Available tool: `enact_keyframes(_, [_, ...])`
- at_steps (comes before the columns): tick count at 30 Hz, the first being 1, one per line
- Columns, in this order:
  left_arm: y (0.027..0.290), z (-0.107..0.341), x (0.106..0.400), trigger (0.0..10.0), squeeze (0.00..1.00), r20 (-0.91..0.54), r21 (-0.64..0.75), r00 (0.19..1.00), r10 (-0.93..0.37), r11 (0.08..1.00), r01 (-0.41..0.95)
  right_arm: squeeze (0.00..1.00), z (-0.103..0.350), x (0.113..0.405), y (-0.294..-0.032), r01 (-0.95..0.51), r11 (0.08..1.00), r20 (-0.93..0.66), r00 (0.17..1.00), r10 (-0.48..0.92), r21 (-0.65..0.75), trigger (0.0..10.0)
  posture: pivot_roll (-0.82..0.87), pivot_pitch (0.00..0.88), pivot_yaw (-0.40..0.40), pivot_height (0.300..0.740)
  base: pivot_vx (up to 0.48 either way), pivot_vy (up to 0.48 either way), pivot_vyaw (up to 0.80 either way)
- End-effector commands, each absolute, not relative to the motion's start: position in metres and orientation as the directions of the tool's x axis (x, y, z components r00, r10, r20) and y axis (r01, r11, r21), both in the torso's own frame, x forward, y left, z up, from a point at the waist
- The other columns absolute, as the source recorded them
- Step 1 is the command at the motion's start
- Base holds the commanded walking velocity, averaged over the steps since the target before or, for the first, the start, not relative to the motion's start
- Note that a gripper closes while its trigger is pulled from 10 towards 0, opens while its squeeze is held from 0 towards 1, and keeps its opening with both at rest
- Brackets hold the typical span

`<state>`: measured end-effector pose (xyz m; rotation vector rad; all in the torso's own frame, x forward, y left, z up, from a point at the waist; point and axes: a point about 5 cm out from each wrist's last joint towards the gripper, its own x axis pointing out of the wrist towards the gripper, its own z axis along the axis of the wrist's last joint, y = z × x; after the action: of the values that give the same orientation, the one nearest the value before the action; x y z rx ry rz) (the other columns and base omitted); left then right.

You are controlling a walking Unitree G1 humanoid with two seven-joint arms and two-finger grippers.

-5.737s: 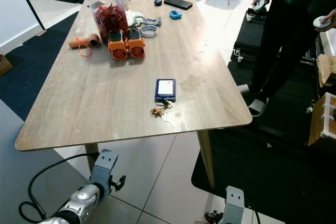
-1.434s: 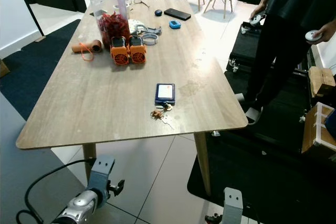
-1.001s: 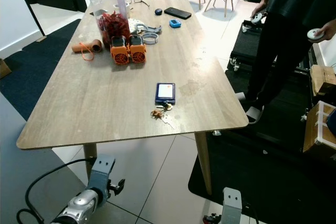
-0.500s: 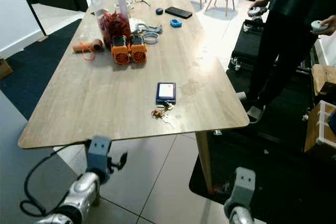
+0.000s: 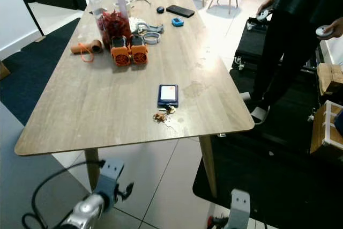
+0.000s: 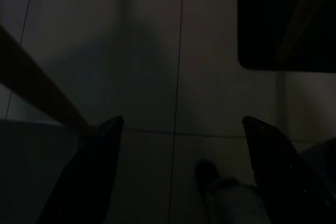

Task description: Hang keys on a hook

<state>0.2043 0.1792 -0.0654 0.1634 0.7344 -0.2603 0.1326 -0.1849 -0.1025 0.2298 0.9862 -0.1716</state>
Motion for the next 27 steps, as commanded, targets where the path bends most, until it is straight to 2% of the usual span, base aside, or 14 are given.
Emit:
enact_keyframes(1, [0.18,-0.064,0.206,10.0,0.0,-0.678,0.055,0.715,-0.17,0.958,0.28,0.0,-0.101,0.136,-0.185,0.235,0.965,-0.835,0.549,-0.034,0.115,10.0,0.09,0.035,-0.015,0.74,0.0,0.0,0.0])
enact_keyframes(23, [0.188,-0.065,0.206,10.0,0.0,-0.698,0.062,0.702,-0.14,0.965,0.255,0.0,-0.103,0.135,-0.181,0.222,0.966,-0.855,0.519,-0.004,0.13,10.0,0.09,0.032,-0.014,0.74,0.0,0.0,0.0])
enact_keyframes(24, [0.188,-0.065,0.206,10.0,0.0,-0.697,0.063,0.703,-0.139,0.965,0.254,0.0,-0.102,0.137,-0.183,0.224,0.966,-0.848,0.53,-0.012,0.127,10.0,0.09,0.032,-0.014,0.74,0.0,0.0,0.0])
enact_keyframes(27, [0.188,-0.059,0.216,10.0,0.0,-0.665,0.069,0.733,-0.139,0.967,0.246,0.0,-0.091,0.157,-0.192,0.26,0.956,-0.772,0.633,-0.063,0.136,10.0,0.09,0.029,-0.013,0.74,0.0,0.0,0.0])
